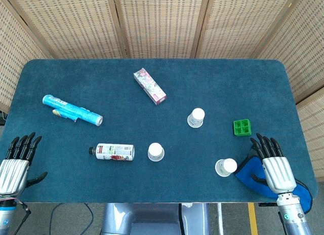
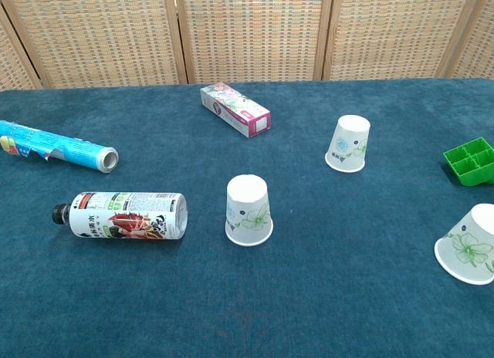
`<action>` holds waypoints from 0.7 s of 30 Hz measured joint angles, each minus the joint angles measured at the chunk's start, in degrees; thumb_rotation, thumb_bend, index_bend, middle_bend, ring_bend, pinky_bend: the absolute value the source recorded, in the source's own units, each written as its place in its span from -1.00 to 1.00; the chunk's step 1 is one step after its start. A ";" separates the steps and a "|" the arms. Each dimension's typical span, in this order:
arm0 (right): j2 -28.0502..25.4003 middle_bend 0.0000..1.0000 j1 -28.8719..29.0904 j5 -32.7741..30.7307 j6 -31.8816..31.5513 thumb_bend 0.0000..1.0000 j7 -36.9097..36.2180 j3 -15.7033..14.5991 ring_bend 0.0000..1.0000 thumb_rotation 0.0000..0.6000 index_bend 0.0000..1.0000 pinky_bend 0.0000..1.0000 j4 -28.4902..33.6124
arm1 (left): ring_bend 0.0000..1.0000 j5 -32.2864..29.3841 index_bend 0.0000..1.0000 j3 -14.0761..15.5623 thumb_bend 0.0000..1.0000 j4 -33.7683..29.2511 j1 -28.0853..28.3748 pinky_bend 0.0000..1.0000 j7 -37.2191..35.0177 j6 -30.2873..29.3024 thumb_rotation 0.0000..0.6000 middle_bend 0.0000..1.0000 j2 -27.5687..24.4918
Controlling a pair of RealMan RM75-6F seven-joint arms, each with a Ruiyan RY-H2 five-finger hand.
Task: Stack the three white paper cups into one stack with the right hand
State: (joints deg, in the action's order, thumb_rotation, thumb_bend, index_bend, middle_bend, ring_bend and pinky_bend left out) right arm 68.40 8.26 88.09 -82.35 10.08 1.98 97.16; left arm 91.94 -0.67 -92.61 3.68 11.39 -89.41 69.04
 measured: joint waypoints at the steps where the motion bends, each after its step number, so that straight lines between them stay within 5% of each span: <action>1: -0.06 -1.00 -0.03 0.04 -0.01 -0.71 -0.05 -0.03 -1.00 1.00 -1.00 -1.00 0.07 | -1.00 0.08 -1.00 0.04 -0.98 -0.02 -0.01 -1.00 -0.03 -0.02 1.00 -1.00 -0.02; 21: -1.78 -1.00 -0.50 1.34 -0.03 -0.71 -2.02 -0.84 -1.00 1.00 -1.00 -1.00 1.09 | -1.00 0.90 -1.00 0.49 -0.98 -0.53 0.02 -1.00 -0.16 0.01 1.00 -1.00 -0.37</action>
State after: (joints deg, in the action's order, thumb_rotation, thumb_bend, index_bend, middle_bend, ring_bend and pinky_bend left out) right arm 66.62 7.77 89.43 -82.38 8.06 1.14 98.24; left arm 92.84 -0.18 -93.14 3.70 11.23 -89.39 68.68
